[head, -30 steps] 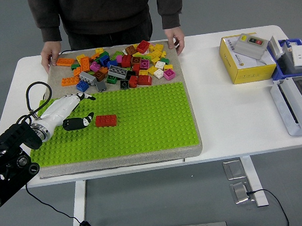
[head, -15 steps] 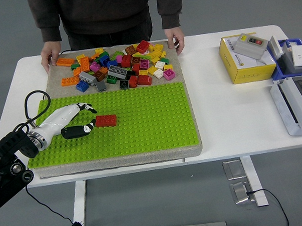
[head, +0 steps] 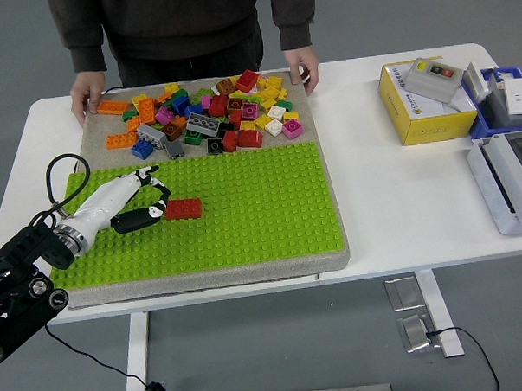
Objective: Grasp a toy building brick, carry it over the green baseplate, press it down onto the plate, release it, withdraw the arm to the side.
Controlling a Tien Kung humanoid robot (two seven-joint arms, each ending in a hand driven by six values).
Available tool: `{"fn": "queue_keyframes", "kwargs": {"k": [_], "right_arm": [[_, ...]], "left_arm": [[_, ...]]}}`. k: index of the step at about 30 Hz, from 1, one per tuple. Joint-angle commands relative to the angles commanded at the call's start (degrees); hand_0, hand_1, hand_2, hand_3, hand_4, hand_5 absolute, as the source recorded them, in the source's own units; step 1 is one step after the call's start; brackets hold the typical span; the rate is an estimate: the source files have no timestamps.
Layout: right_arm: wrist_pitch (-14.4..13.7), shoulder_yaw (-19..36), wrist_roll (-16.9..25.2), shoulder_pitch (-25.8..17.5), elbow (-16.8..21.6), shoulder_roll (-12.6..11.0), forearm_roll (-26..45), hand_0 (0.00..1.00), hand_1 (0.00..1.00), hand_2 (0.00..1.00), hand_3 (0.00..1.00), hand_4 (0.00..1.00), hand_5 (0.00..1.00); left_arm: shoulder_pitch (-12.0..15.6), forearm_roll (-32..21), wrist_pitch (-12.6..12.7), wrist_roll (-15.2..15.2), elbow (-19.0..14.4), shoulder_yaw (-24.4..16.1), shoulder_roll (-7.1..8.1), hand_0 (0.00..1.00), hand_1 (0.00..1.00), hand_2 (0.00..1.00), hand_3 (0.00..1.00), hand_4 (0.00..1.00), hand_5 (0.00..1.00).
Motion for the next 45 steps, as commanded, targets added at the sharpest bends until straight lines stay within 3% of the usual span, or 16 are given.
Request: {"fn": "queue_keyframes", "kwargs": {"k": [16,30,45], "right_arm": [[0.1,0.0,-0.1,0.0,0.0,0.1,-0.1,0.649,0.592,0.523,0.699,0.446,0.978],[0.5,0.0,0.1,-0.2,-0.1,0.2,-0.1,0.65,0.593,0.523,0.697,0.447,0.977],[0.9,0.2,0.2,-0.4,-0.1,0.2,-0.1,0.653,0.594,0.525,0.696,0.447,0.977]], "left_arm": [[-0.3,1.9,2.2,-0.6,2.3,2.1,-2.77,0.998,0.998,0.998,0.633,0.35,0.783],[-0.7,1.3,3.0,-1.8,7.9,3.6,-5.24,0.998,0.998,0.998,0.633,0.337,0.802],[-0.3,1.7,2.8,-1.3,7.8,3.4,-5.84,0.998,0.998,0.998,0.635,0.331,0.811]]}}
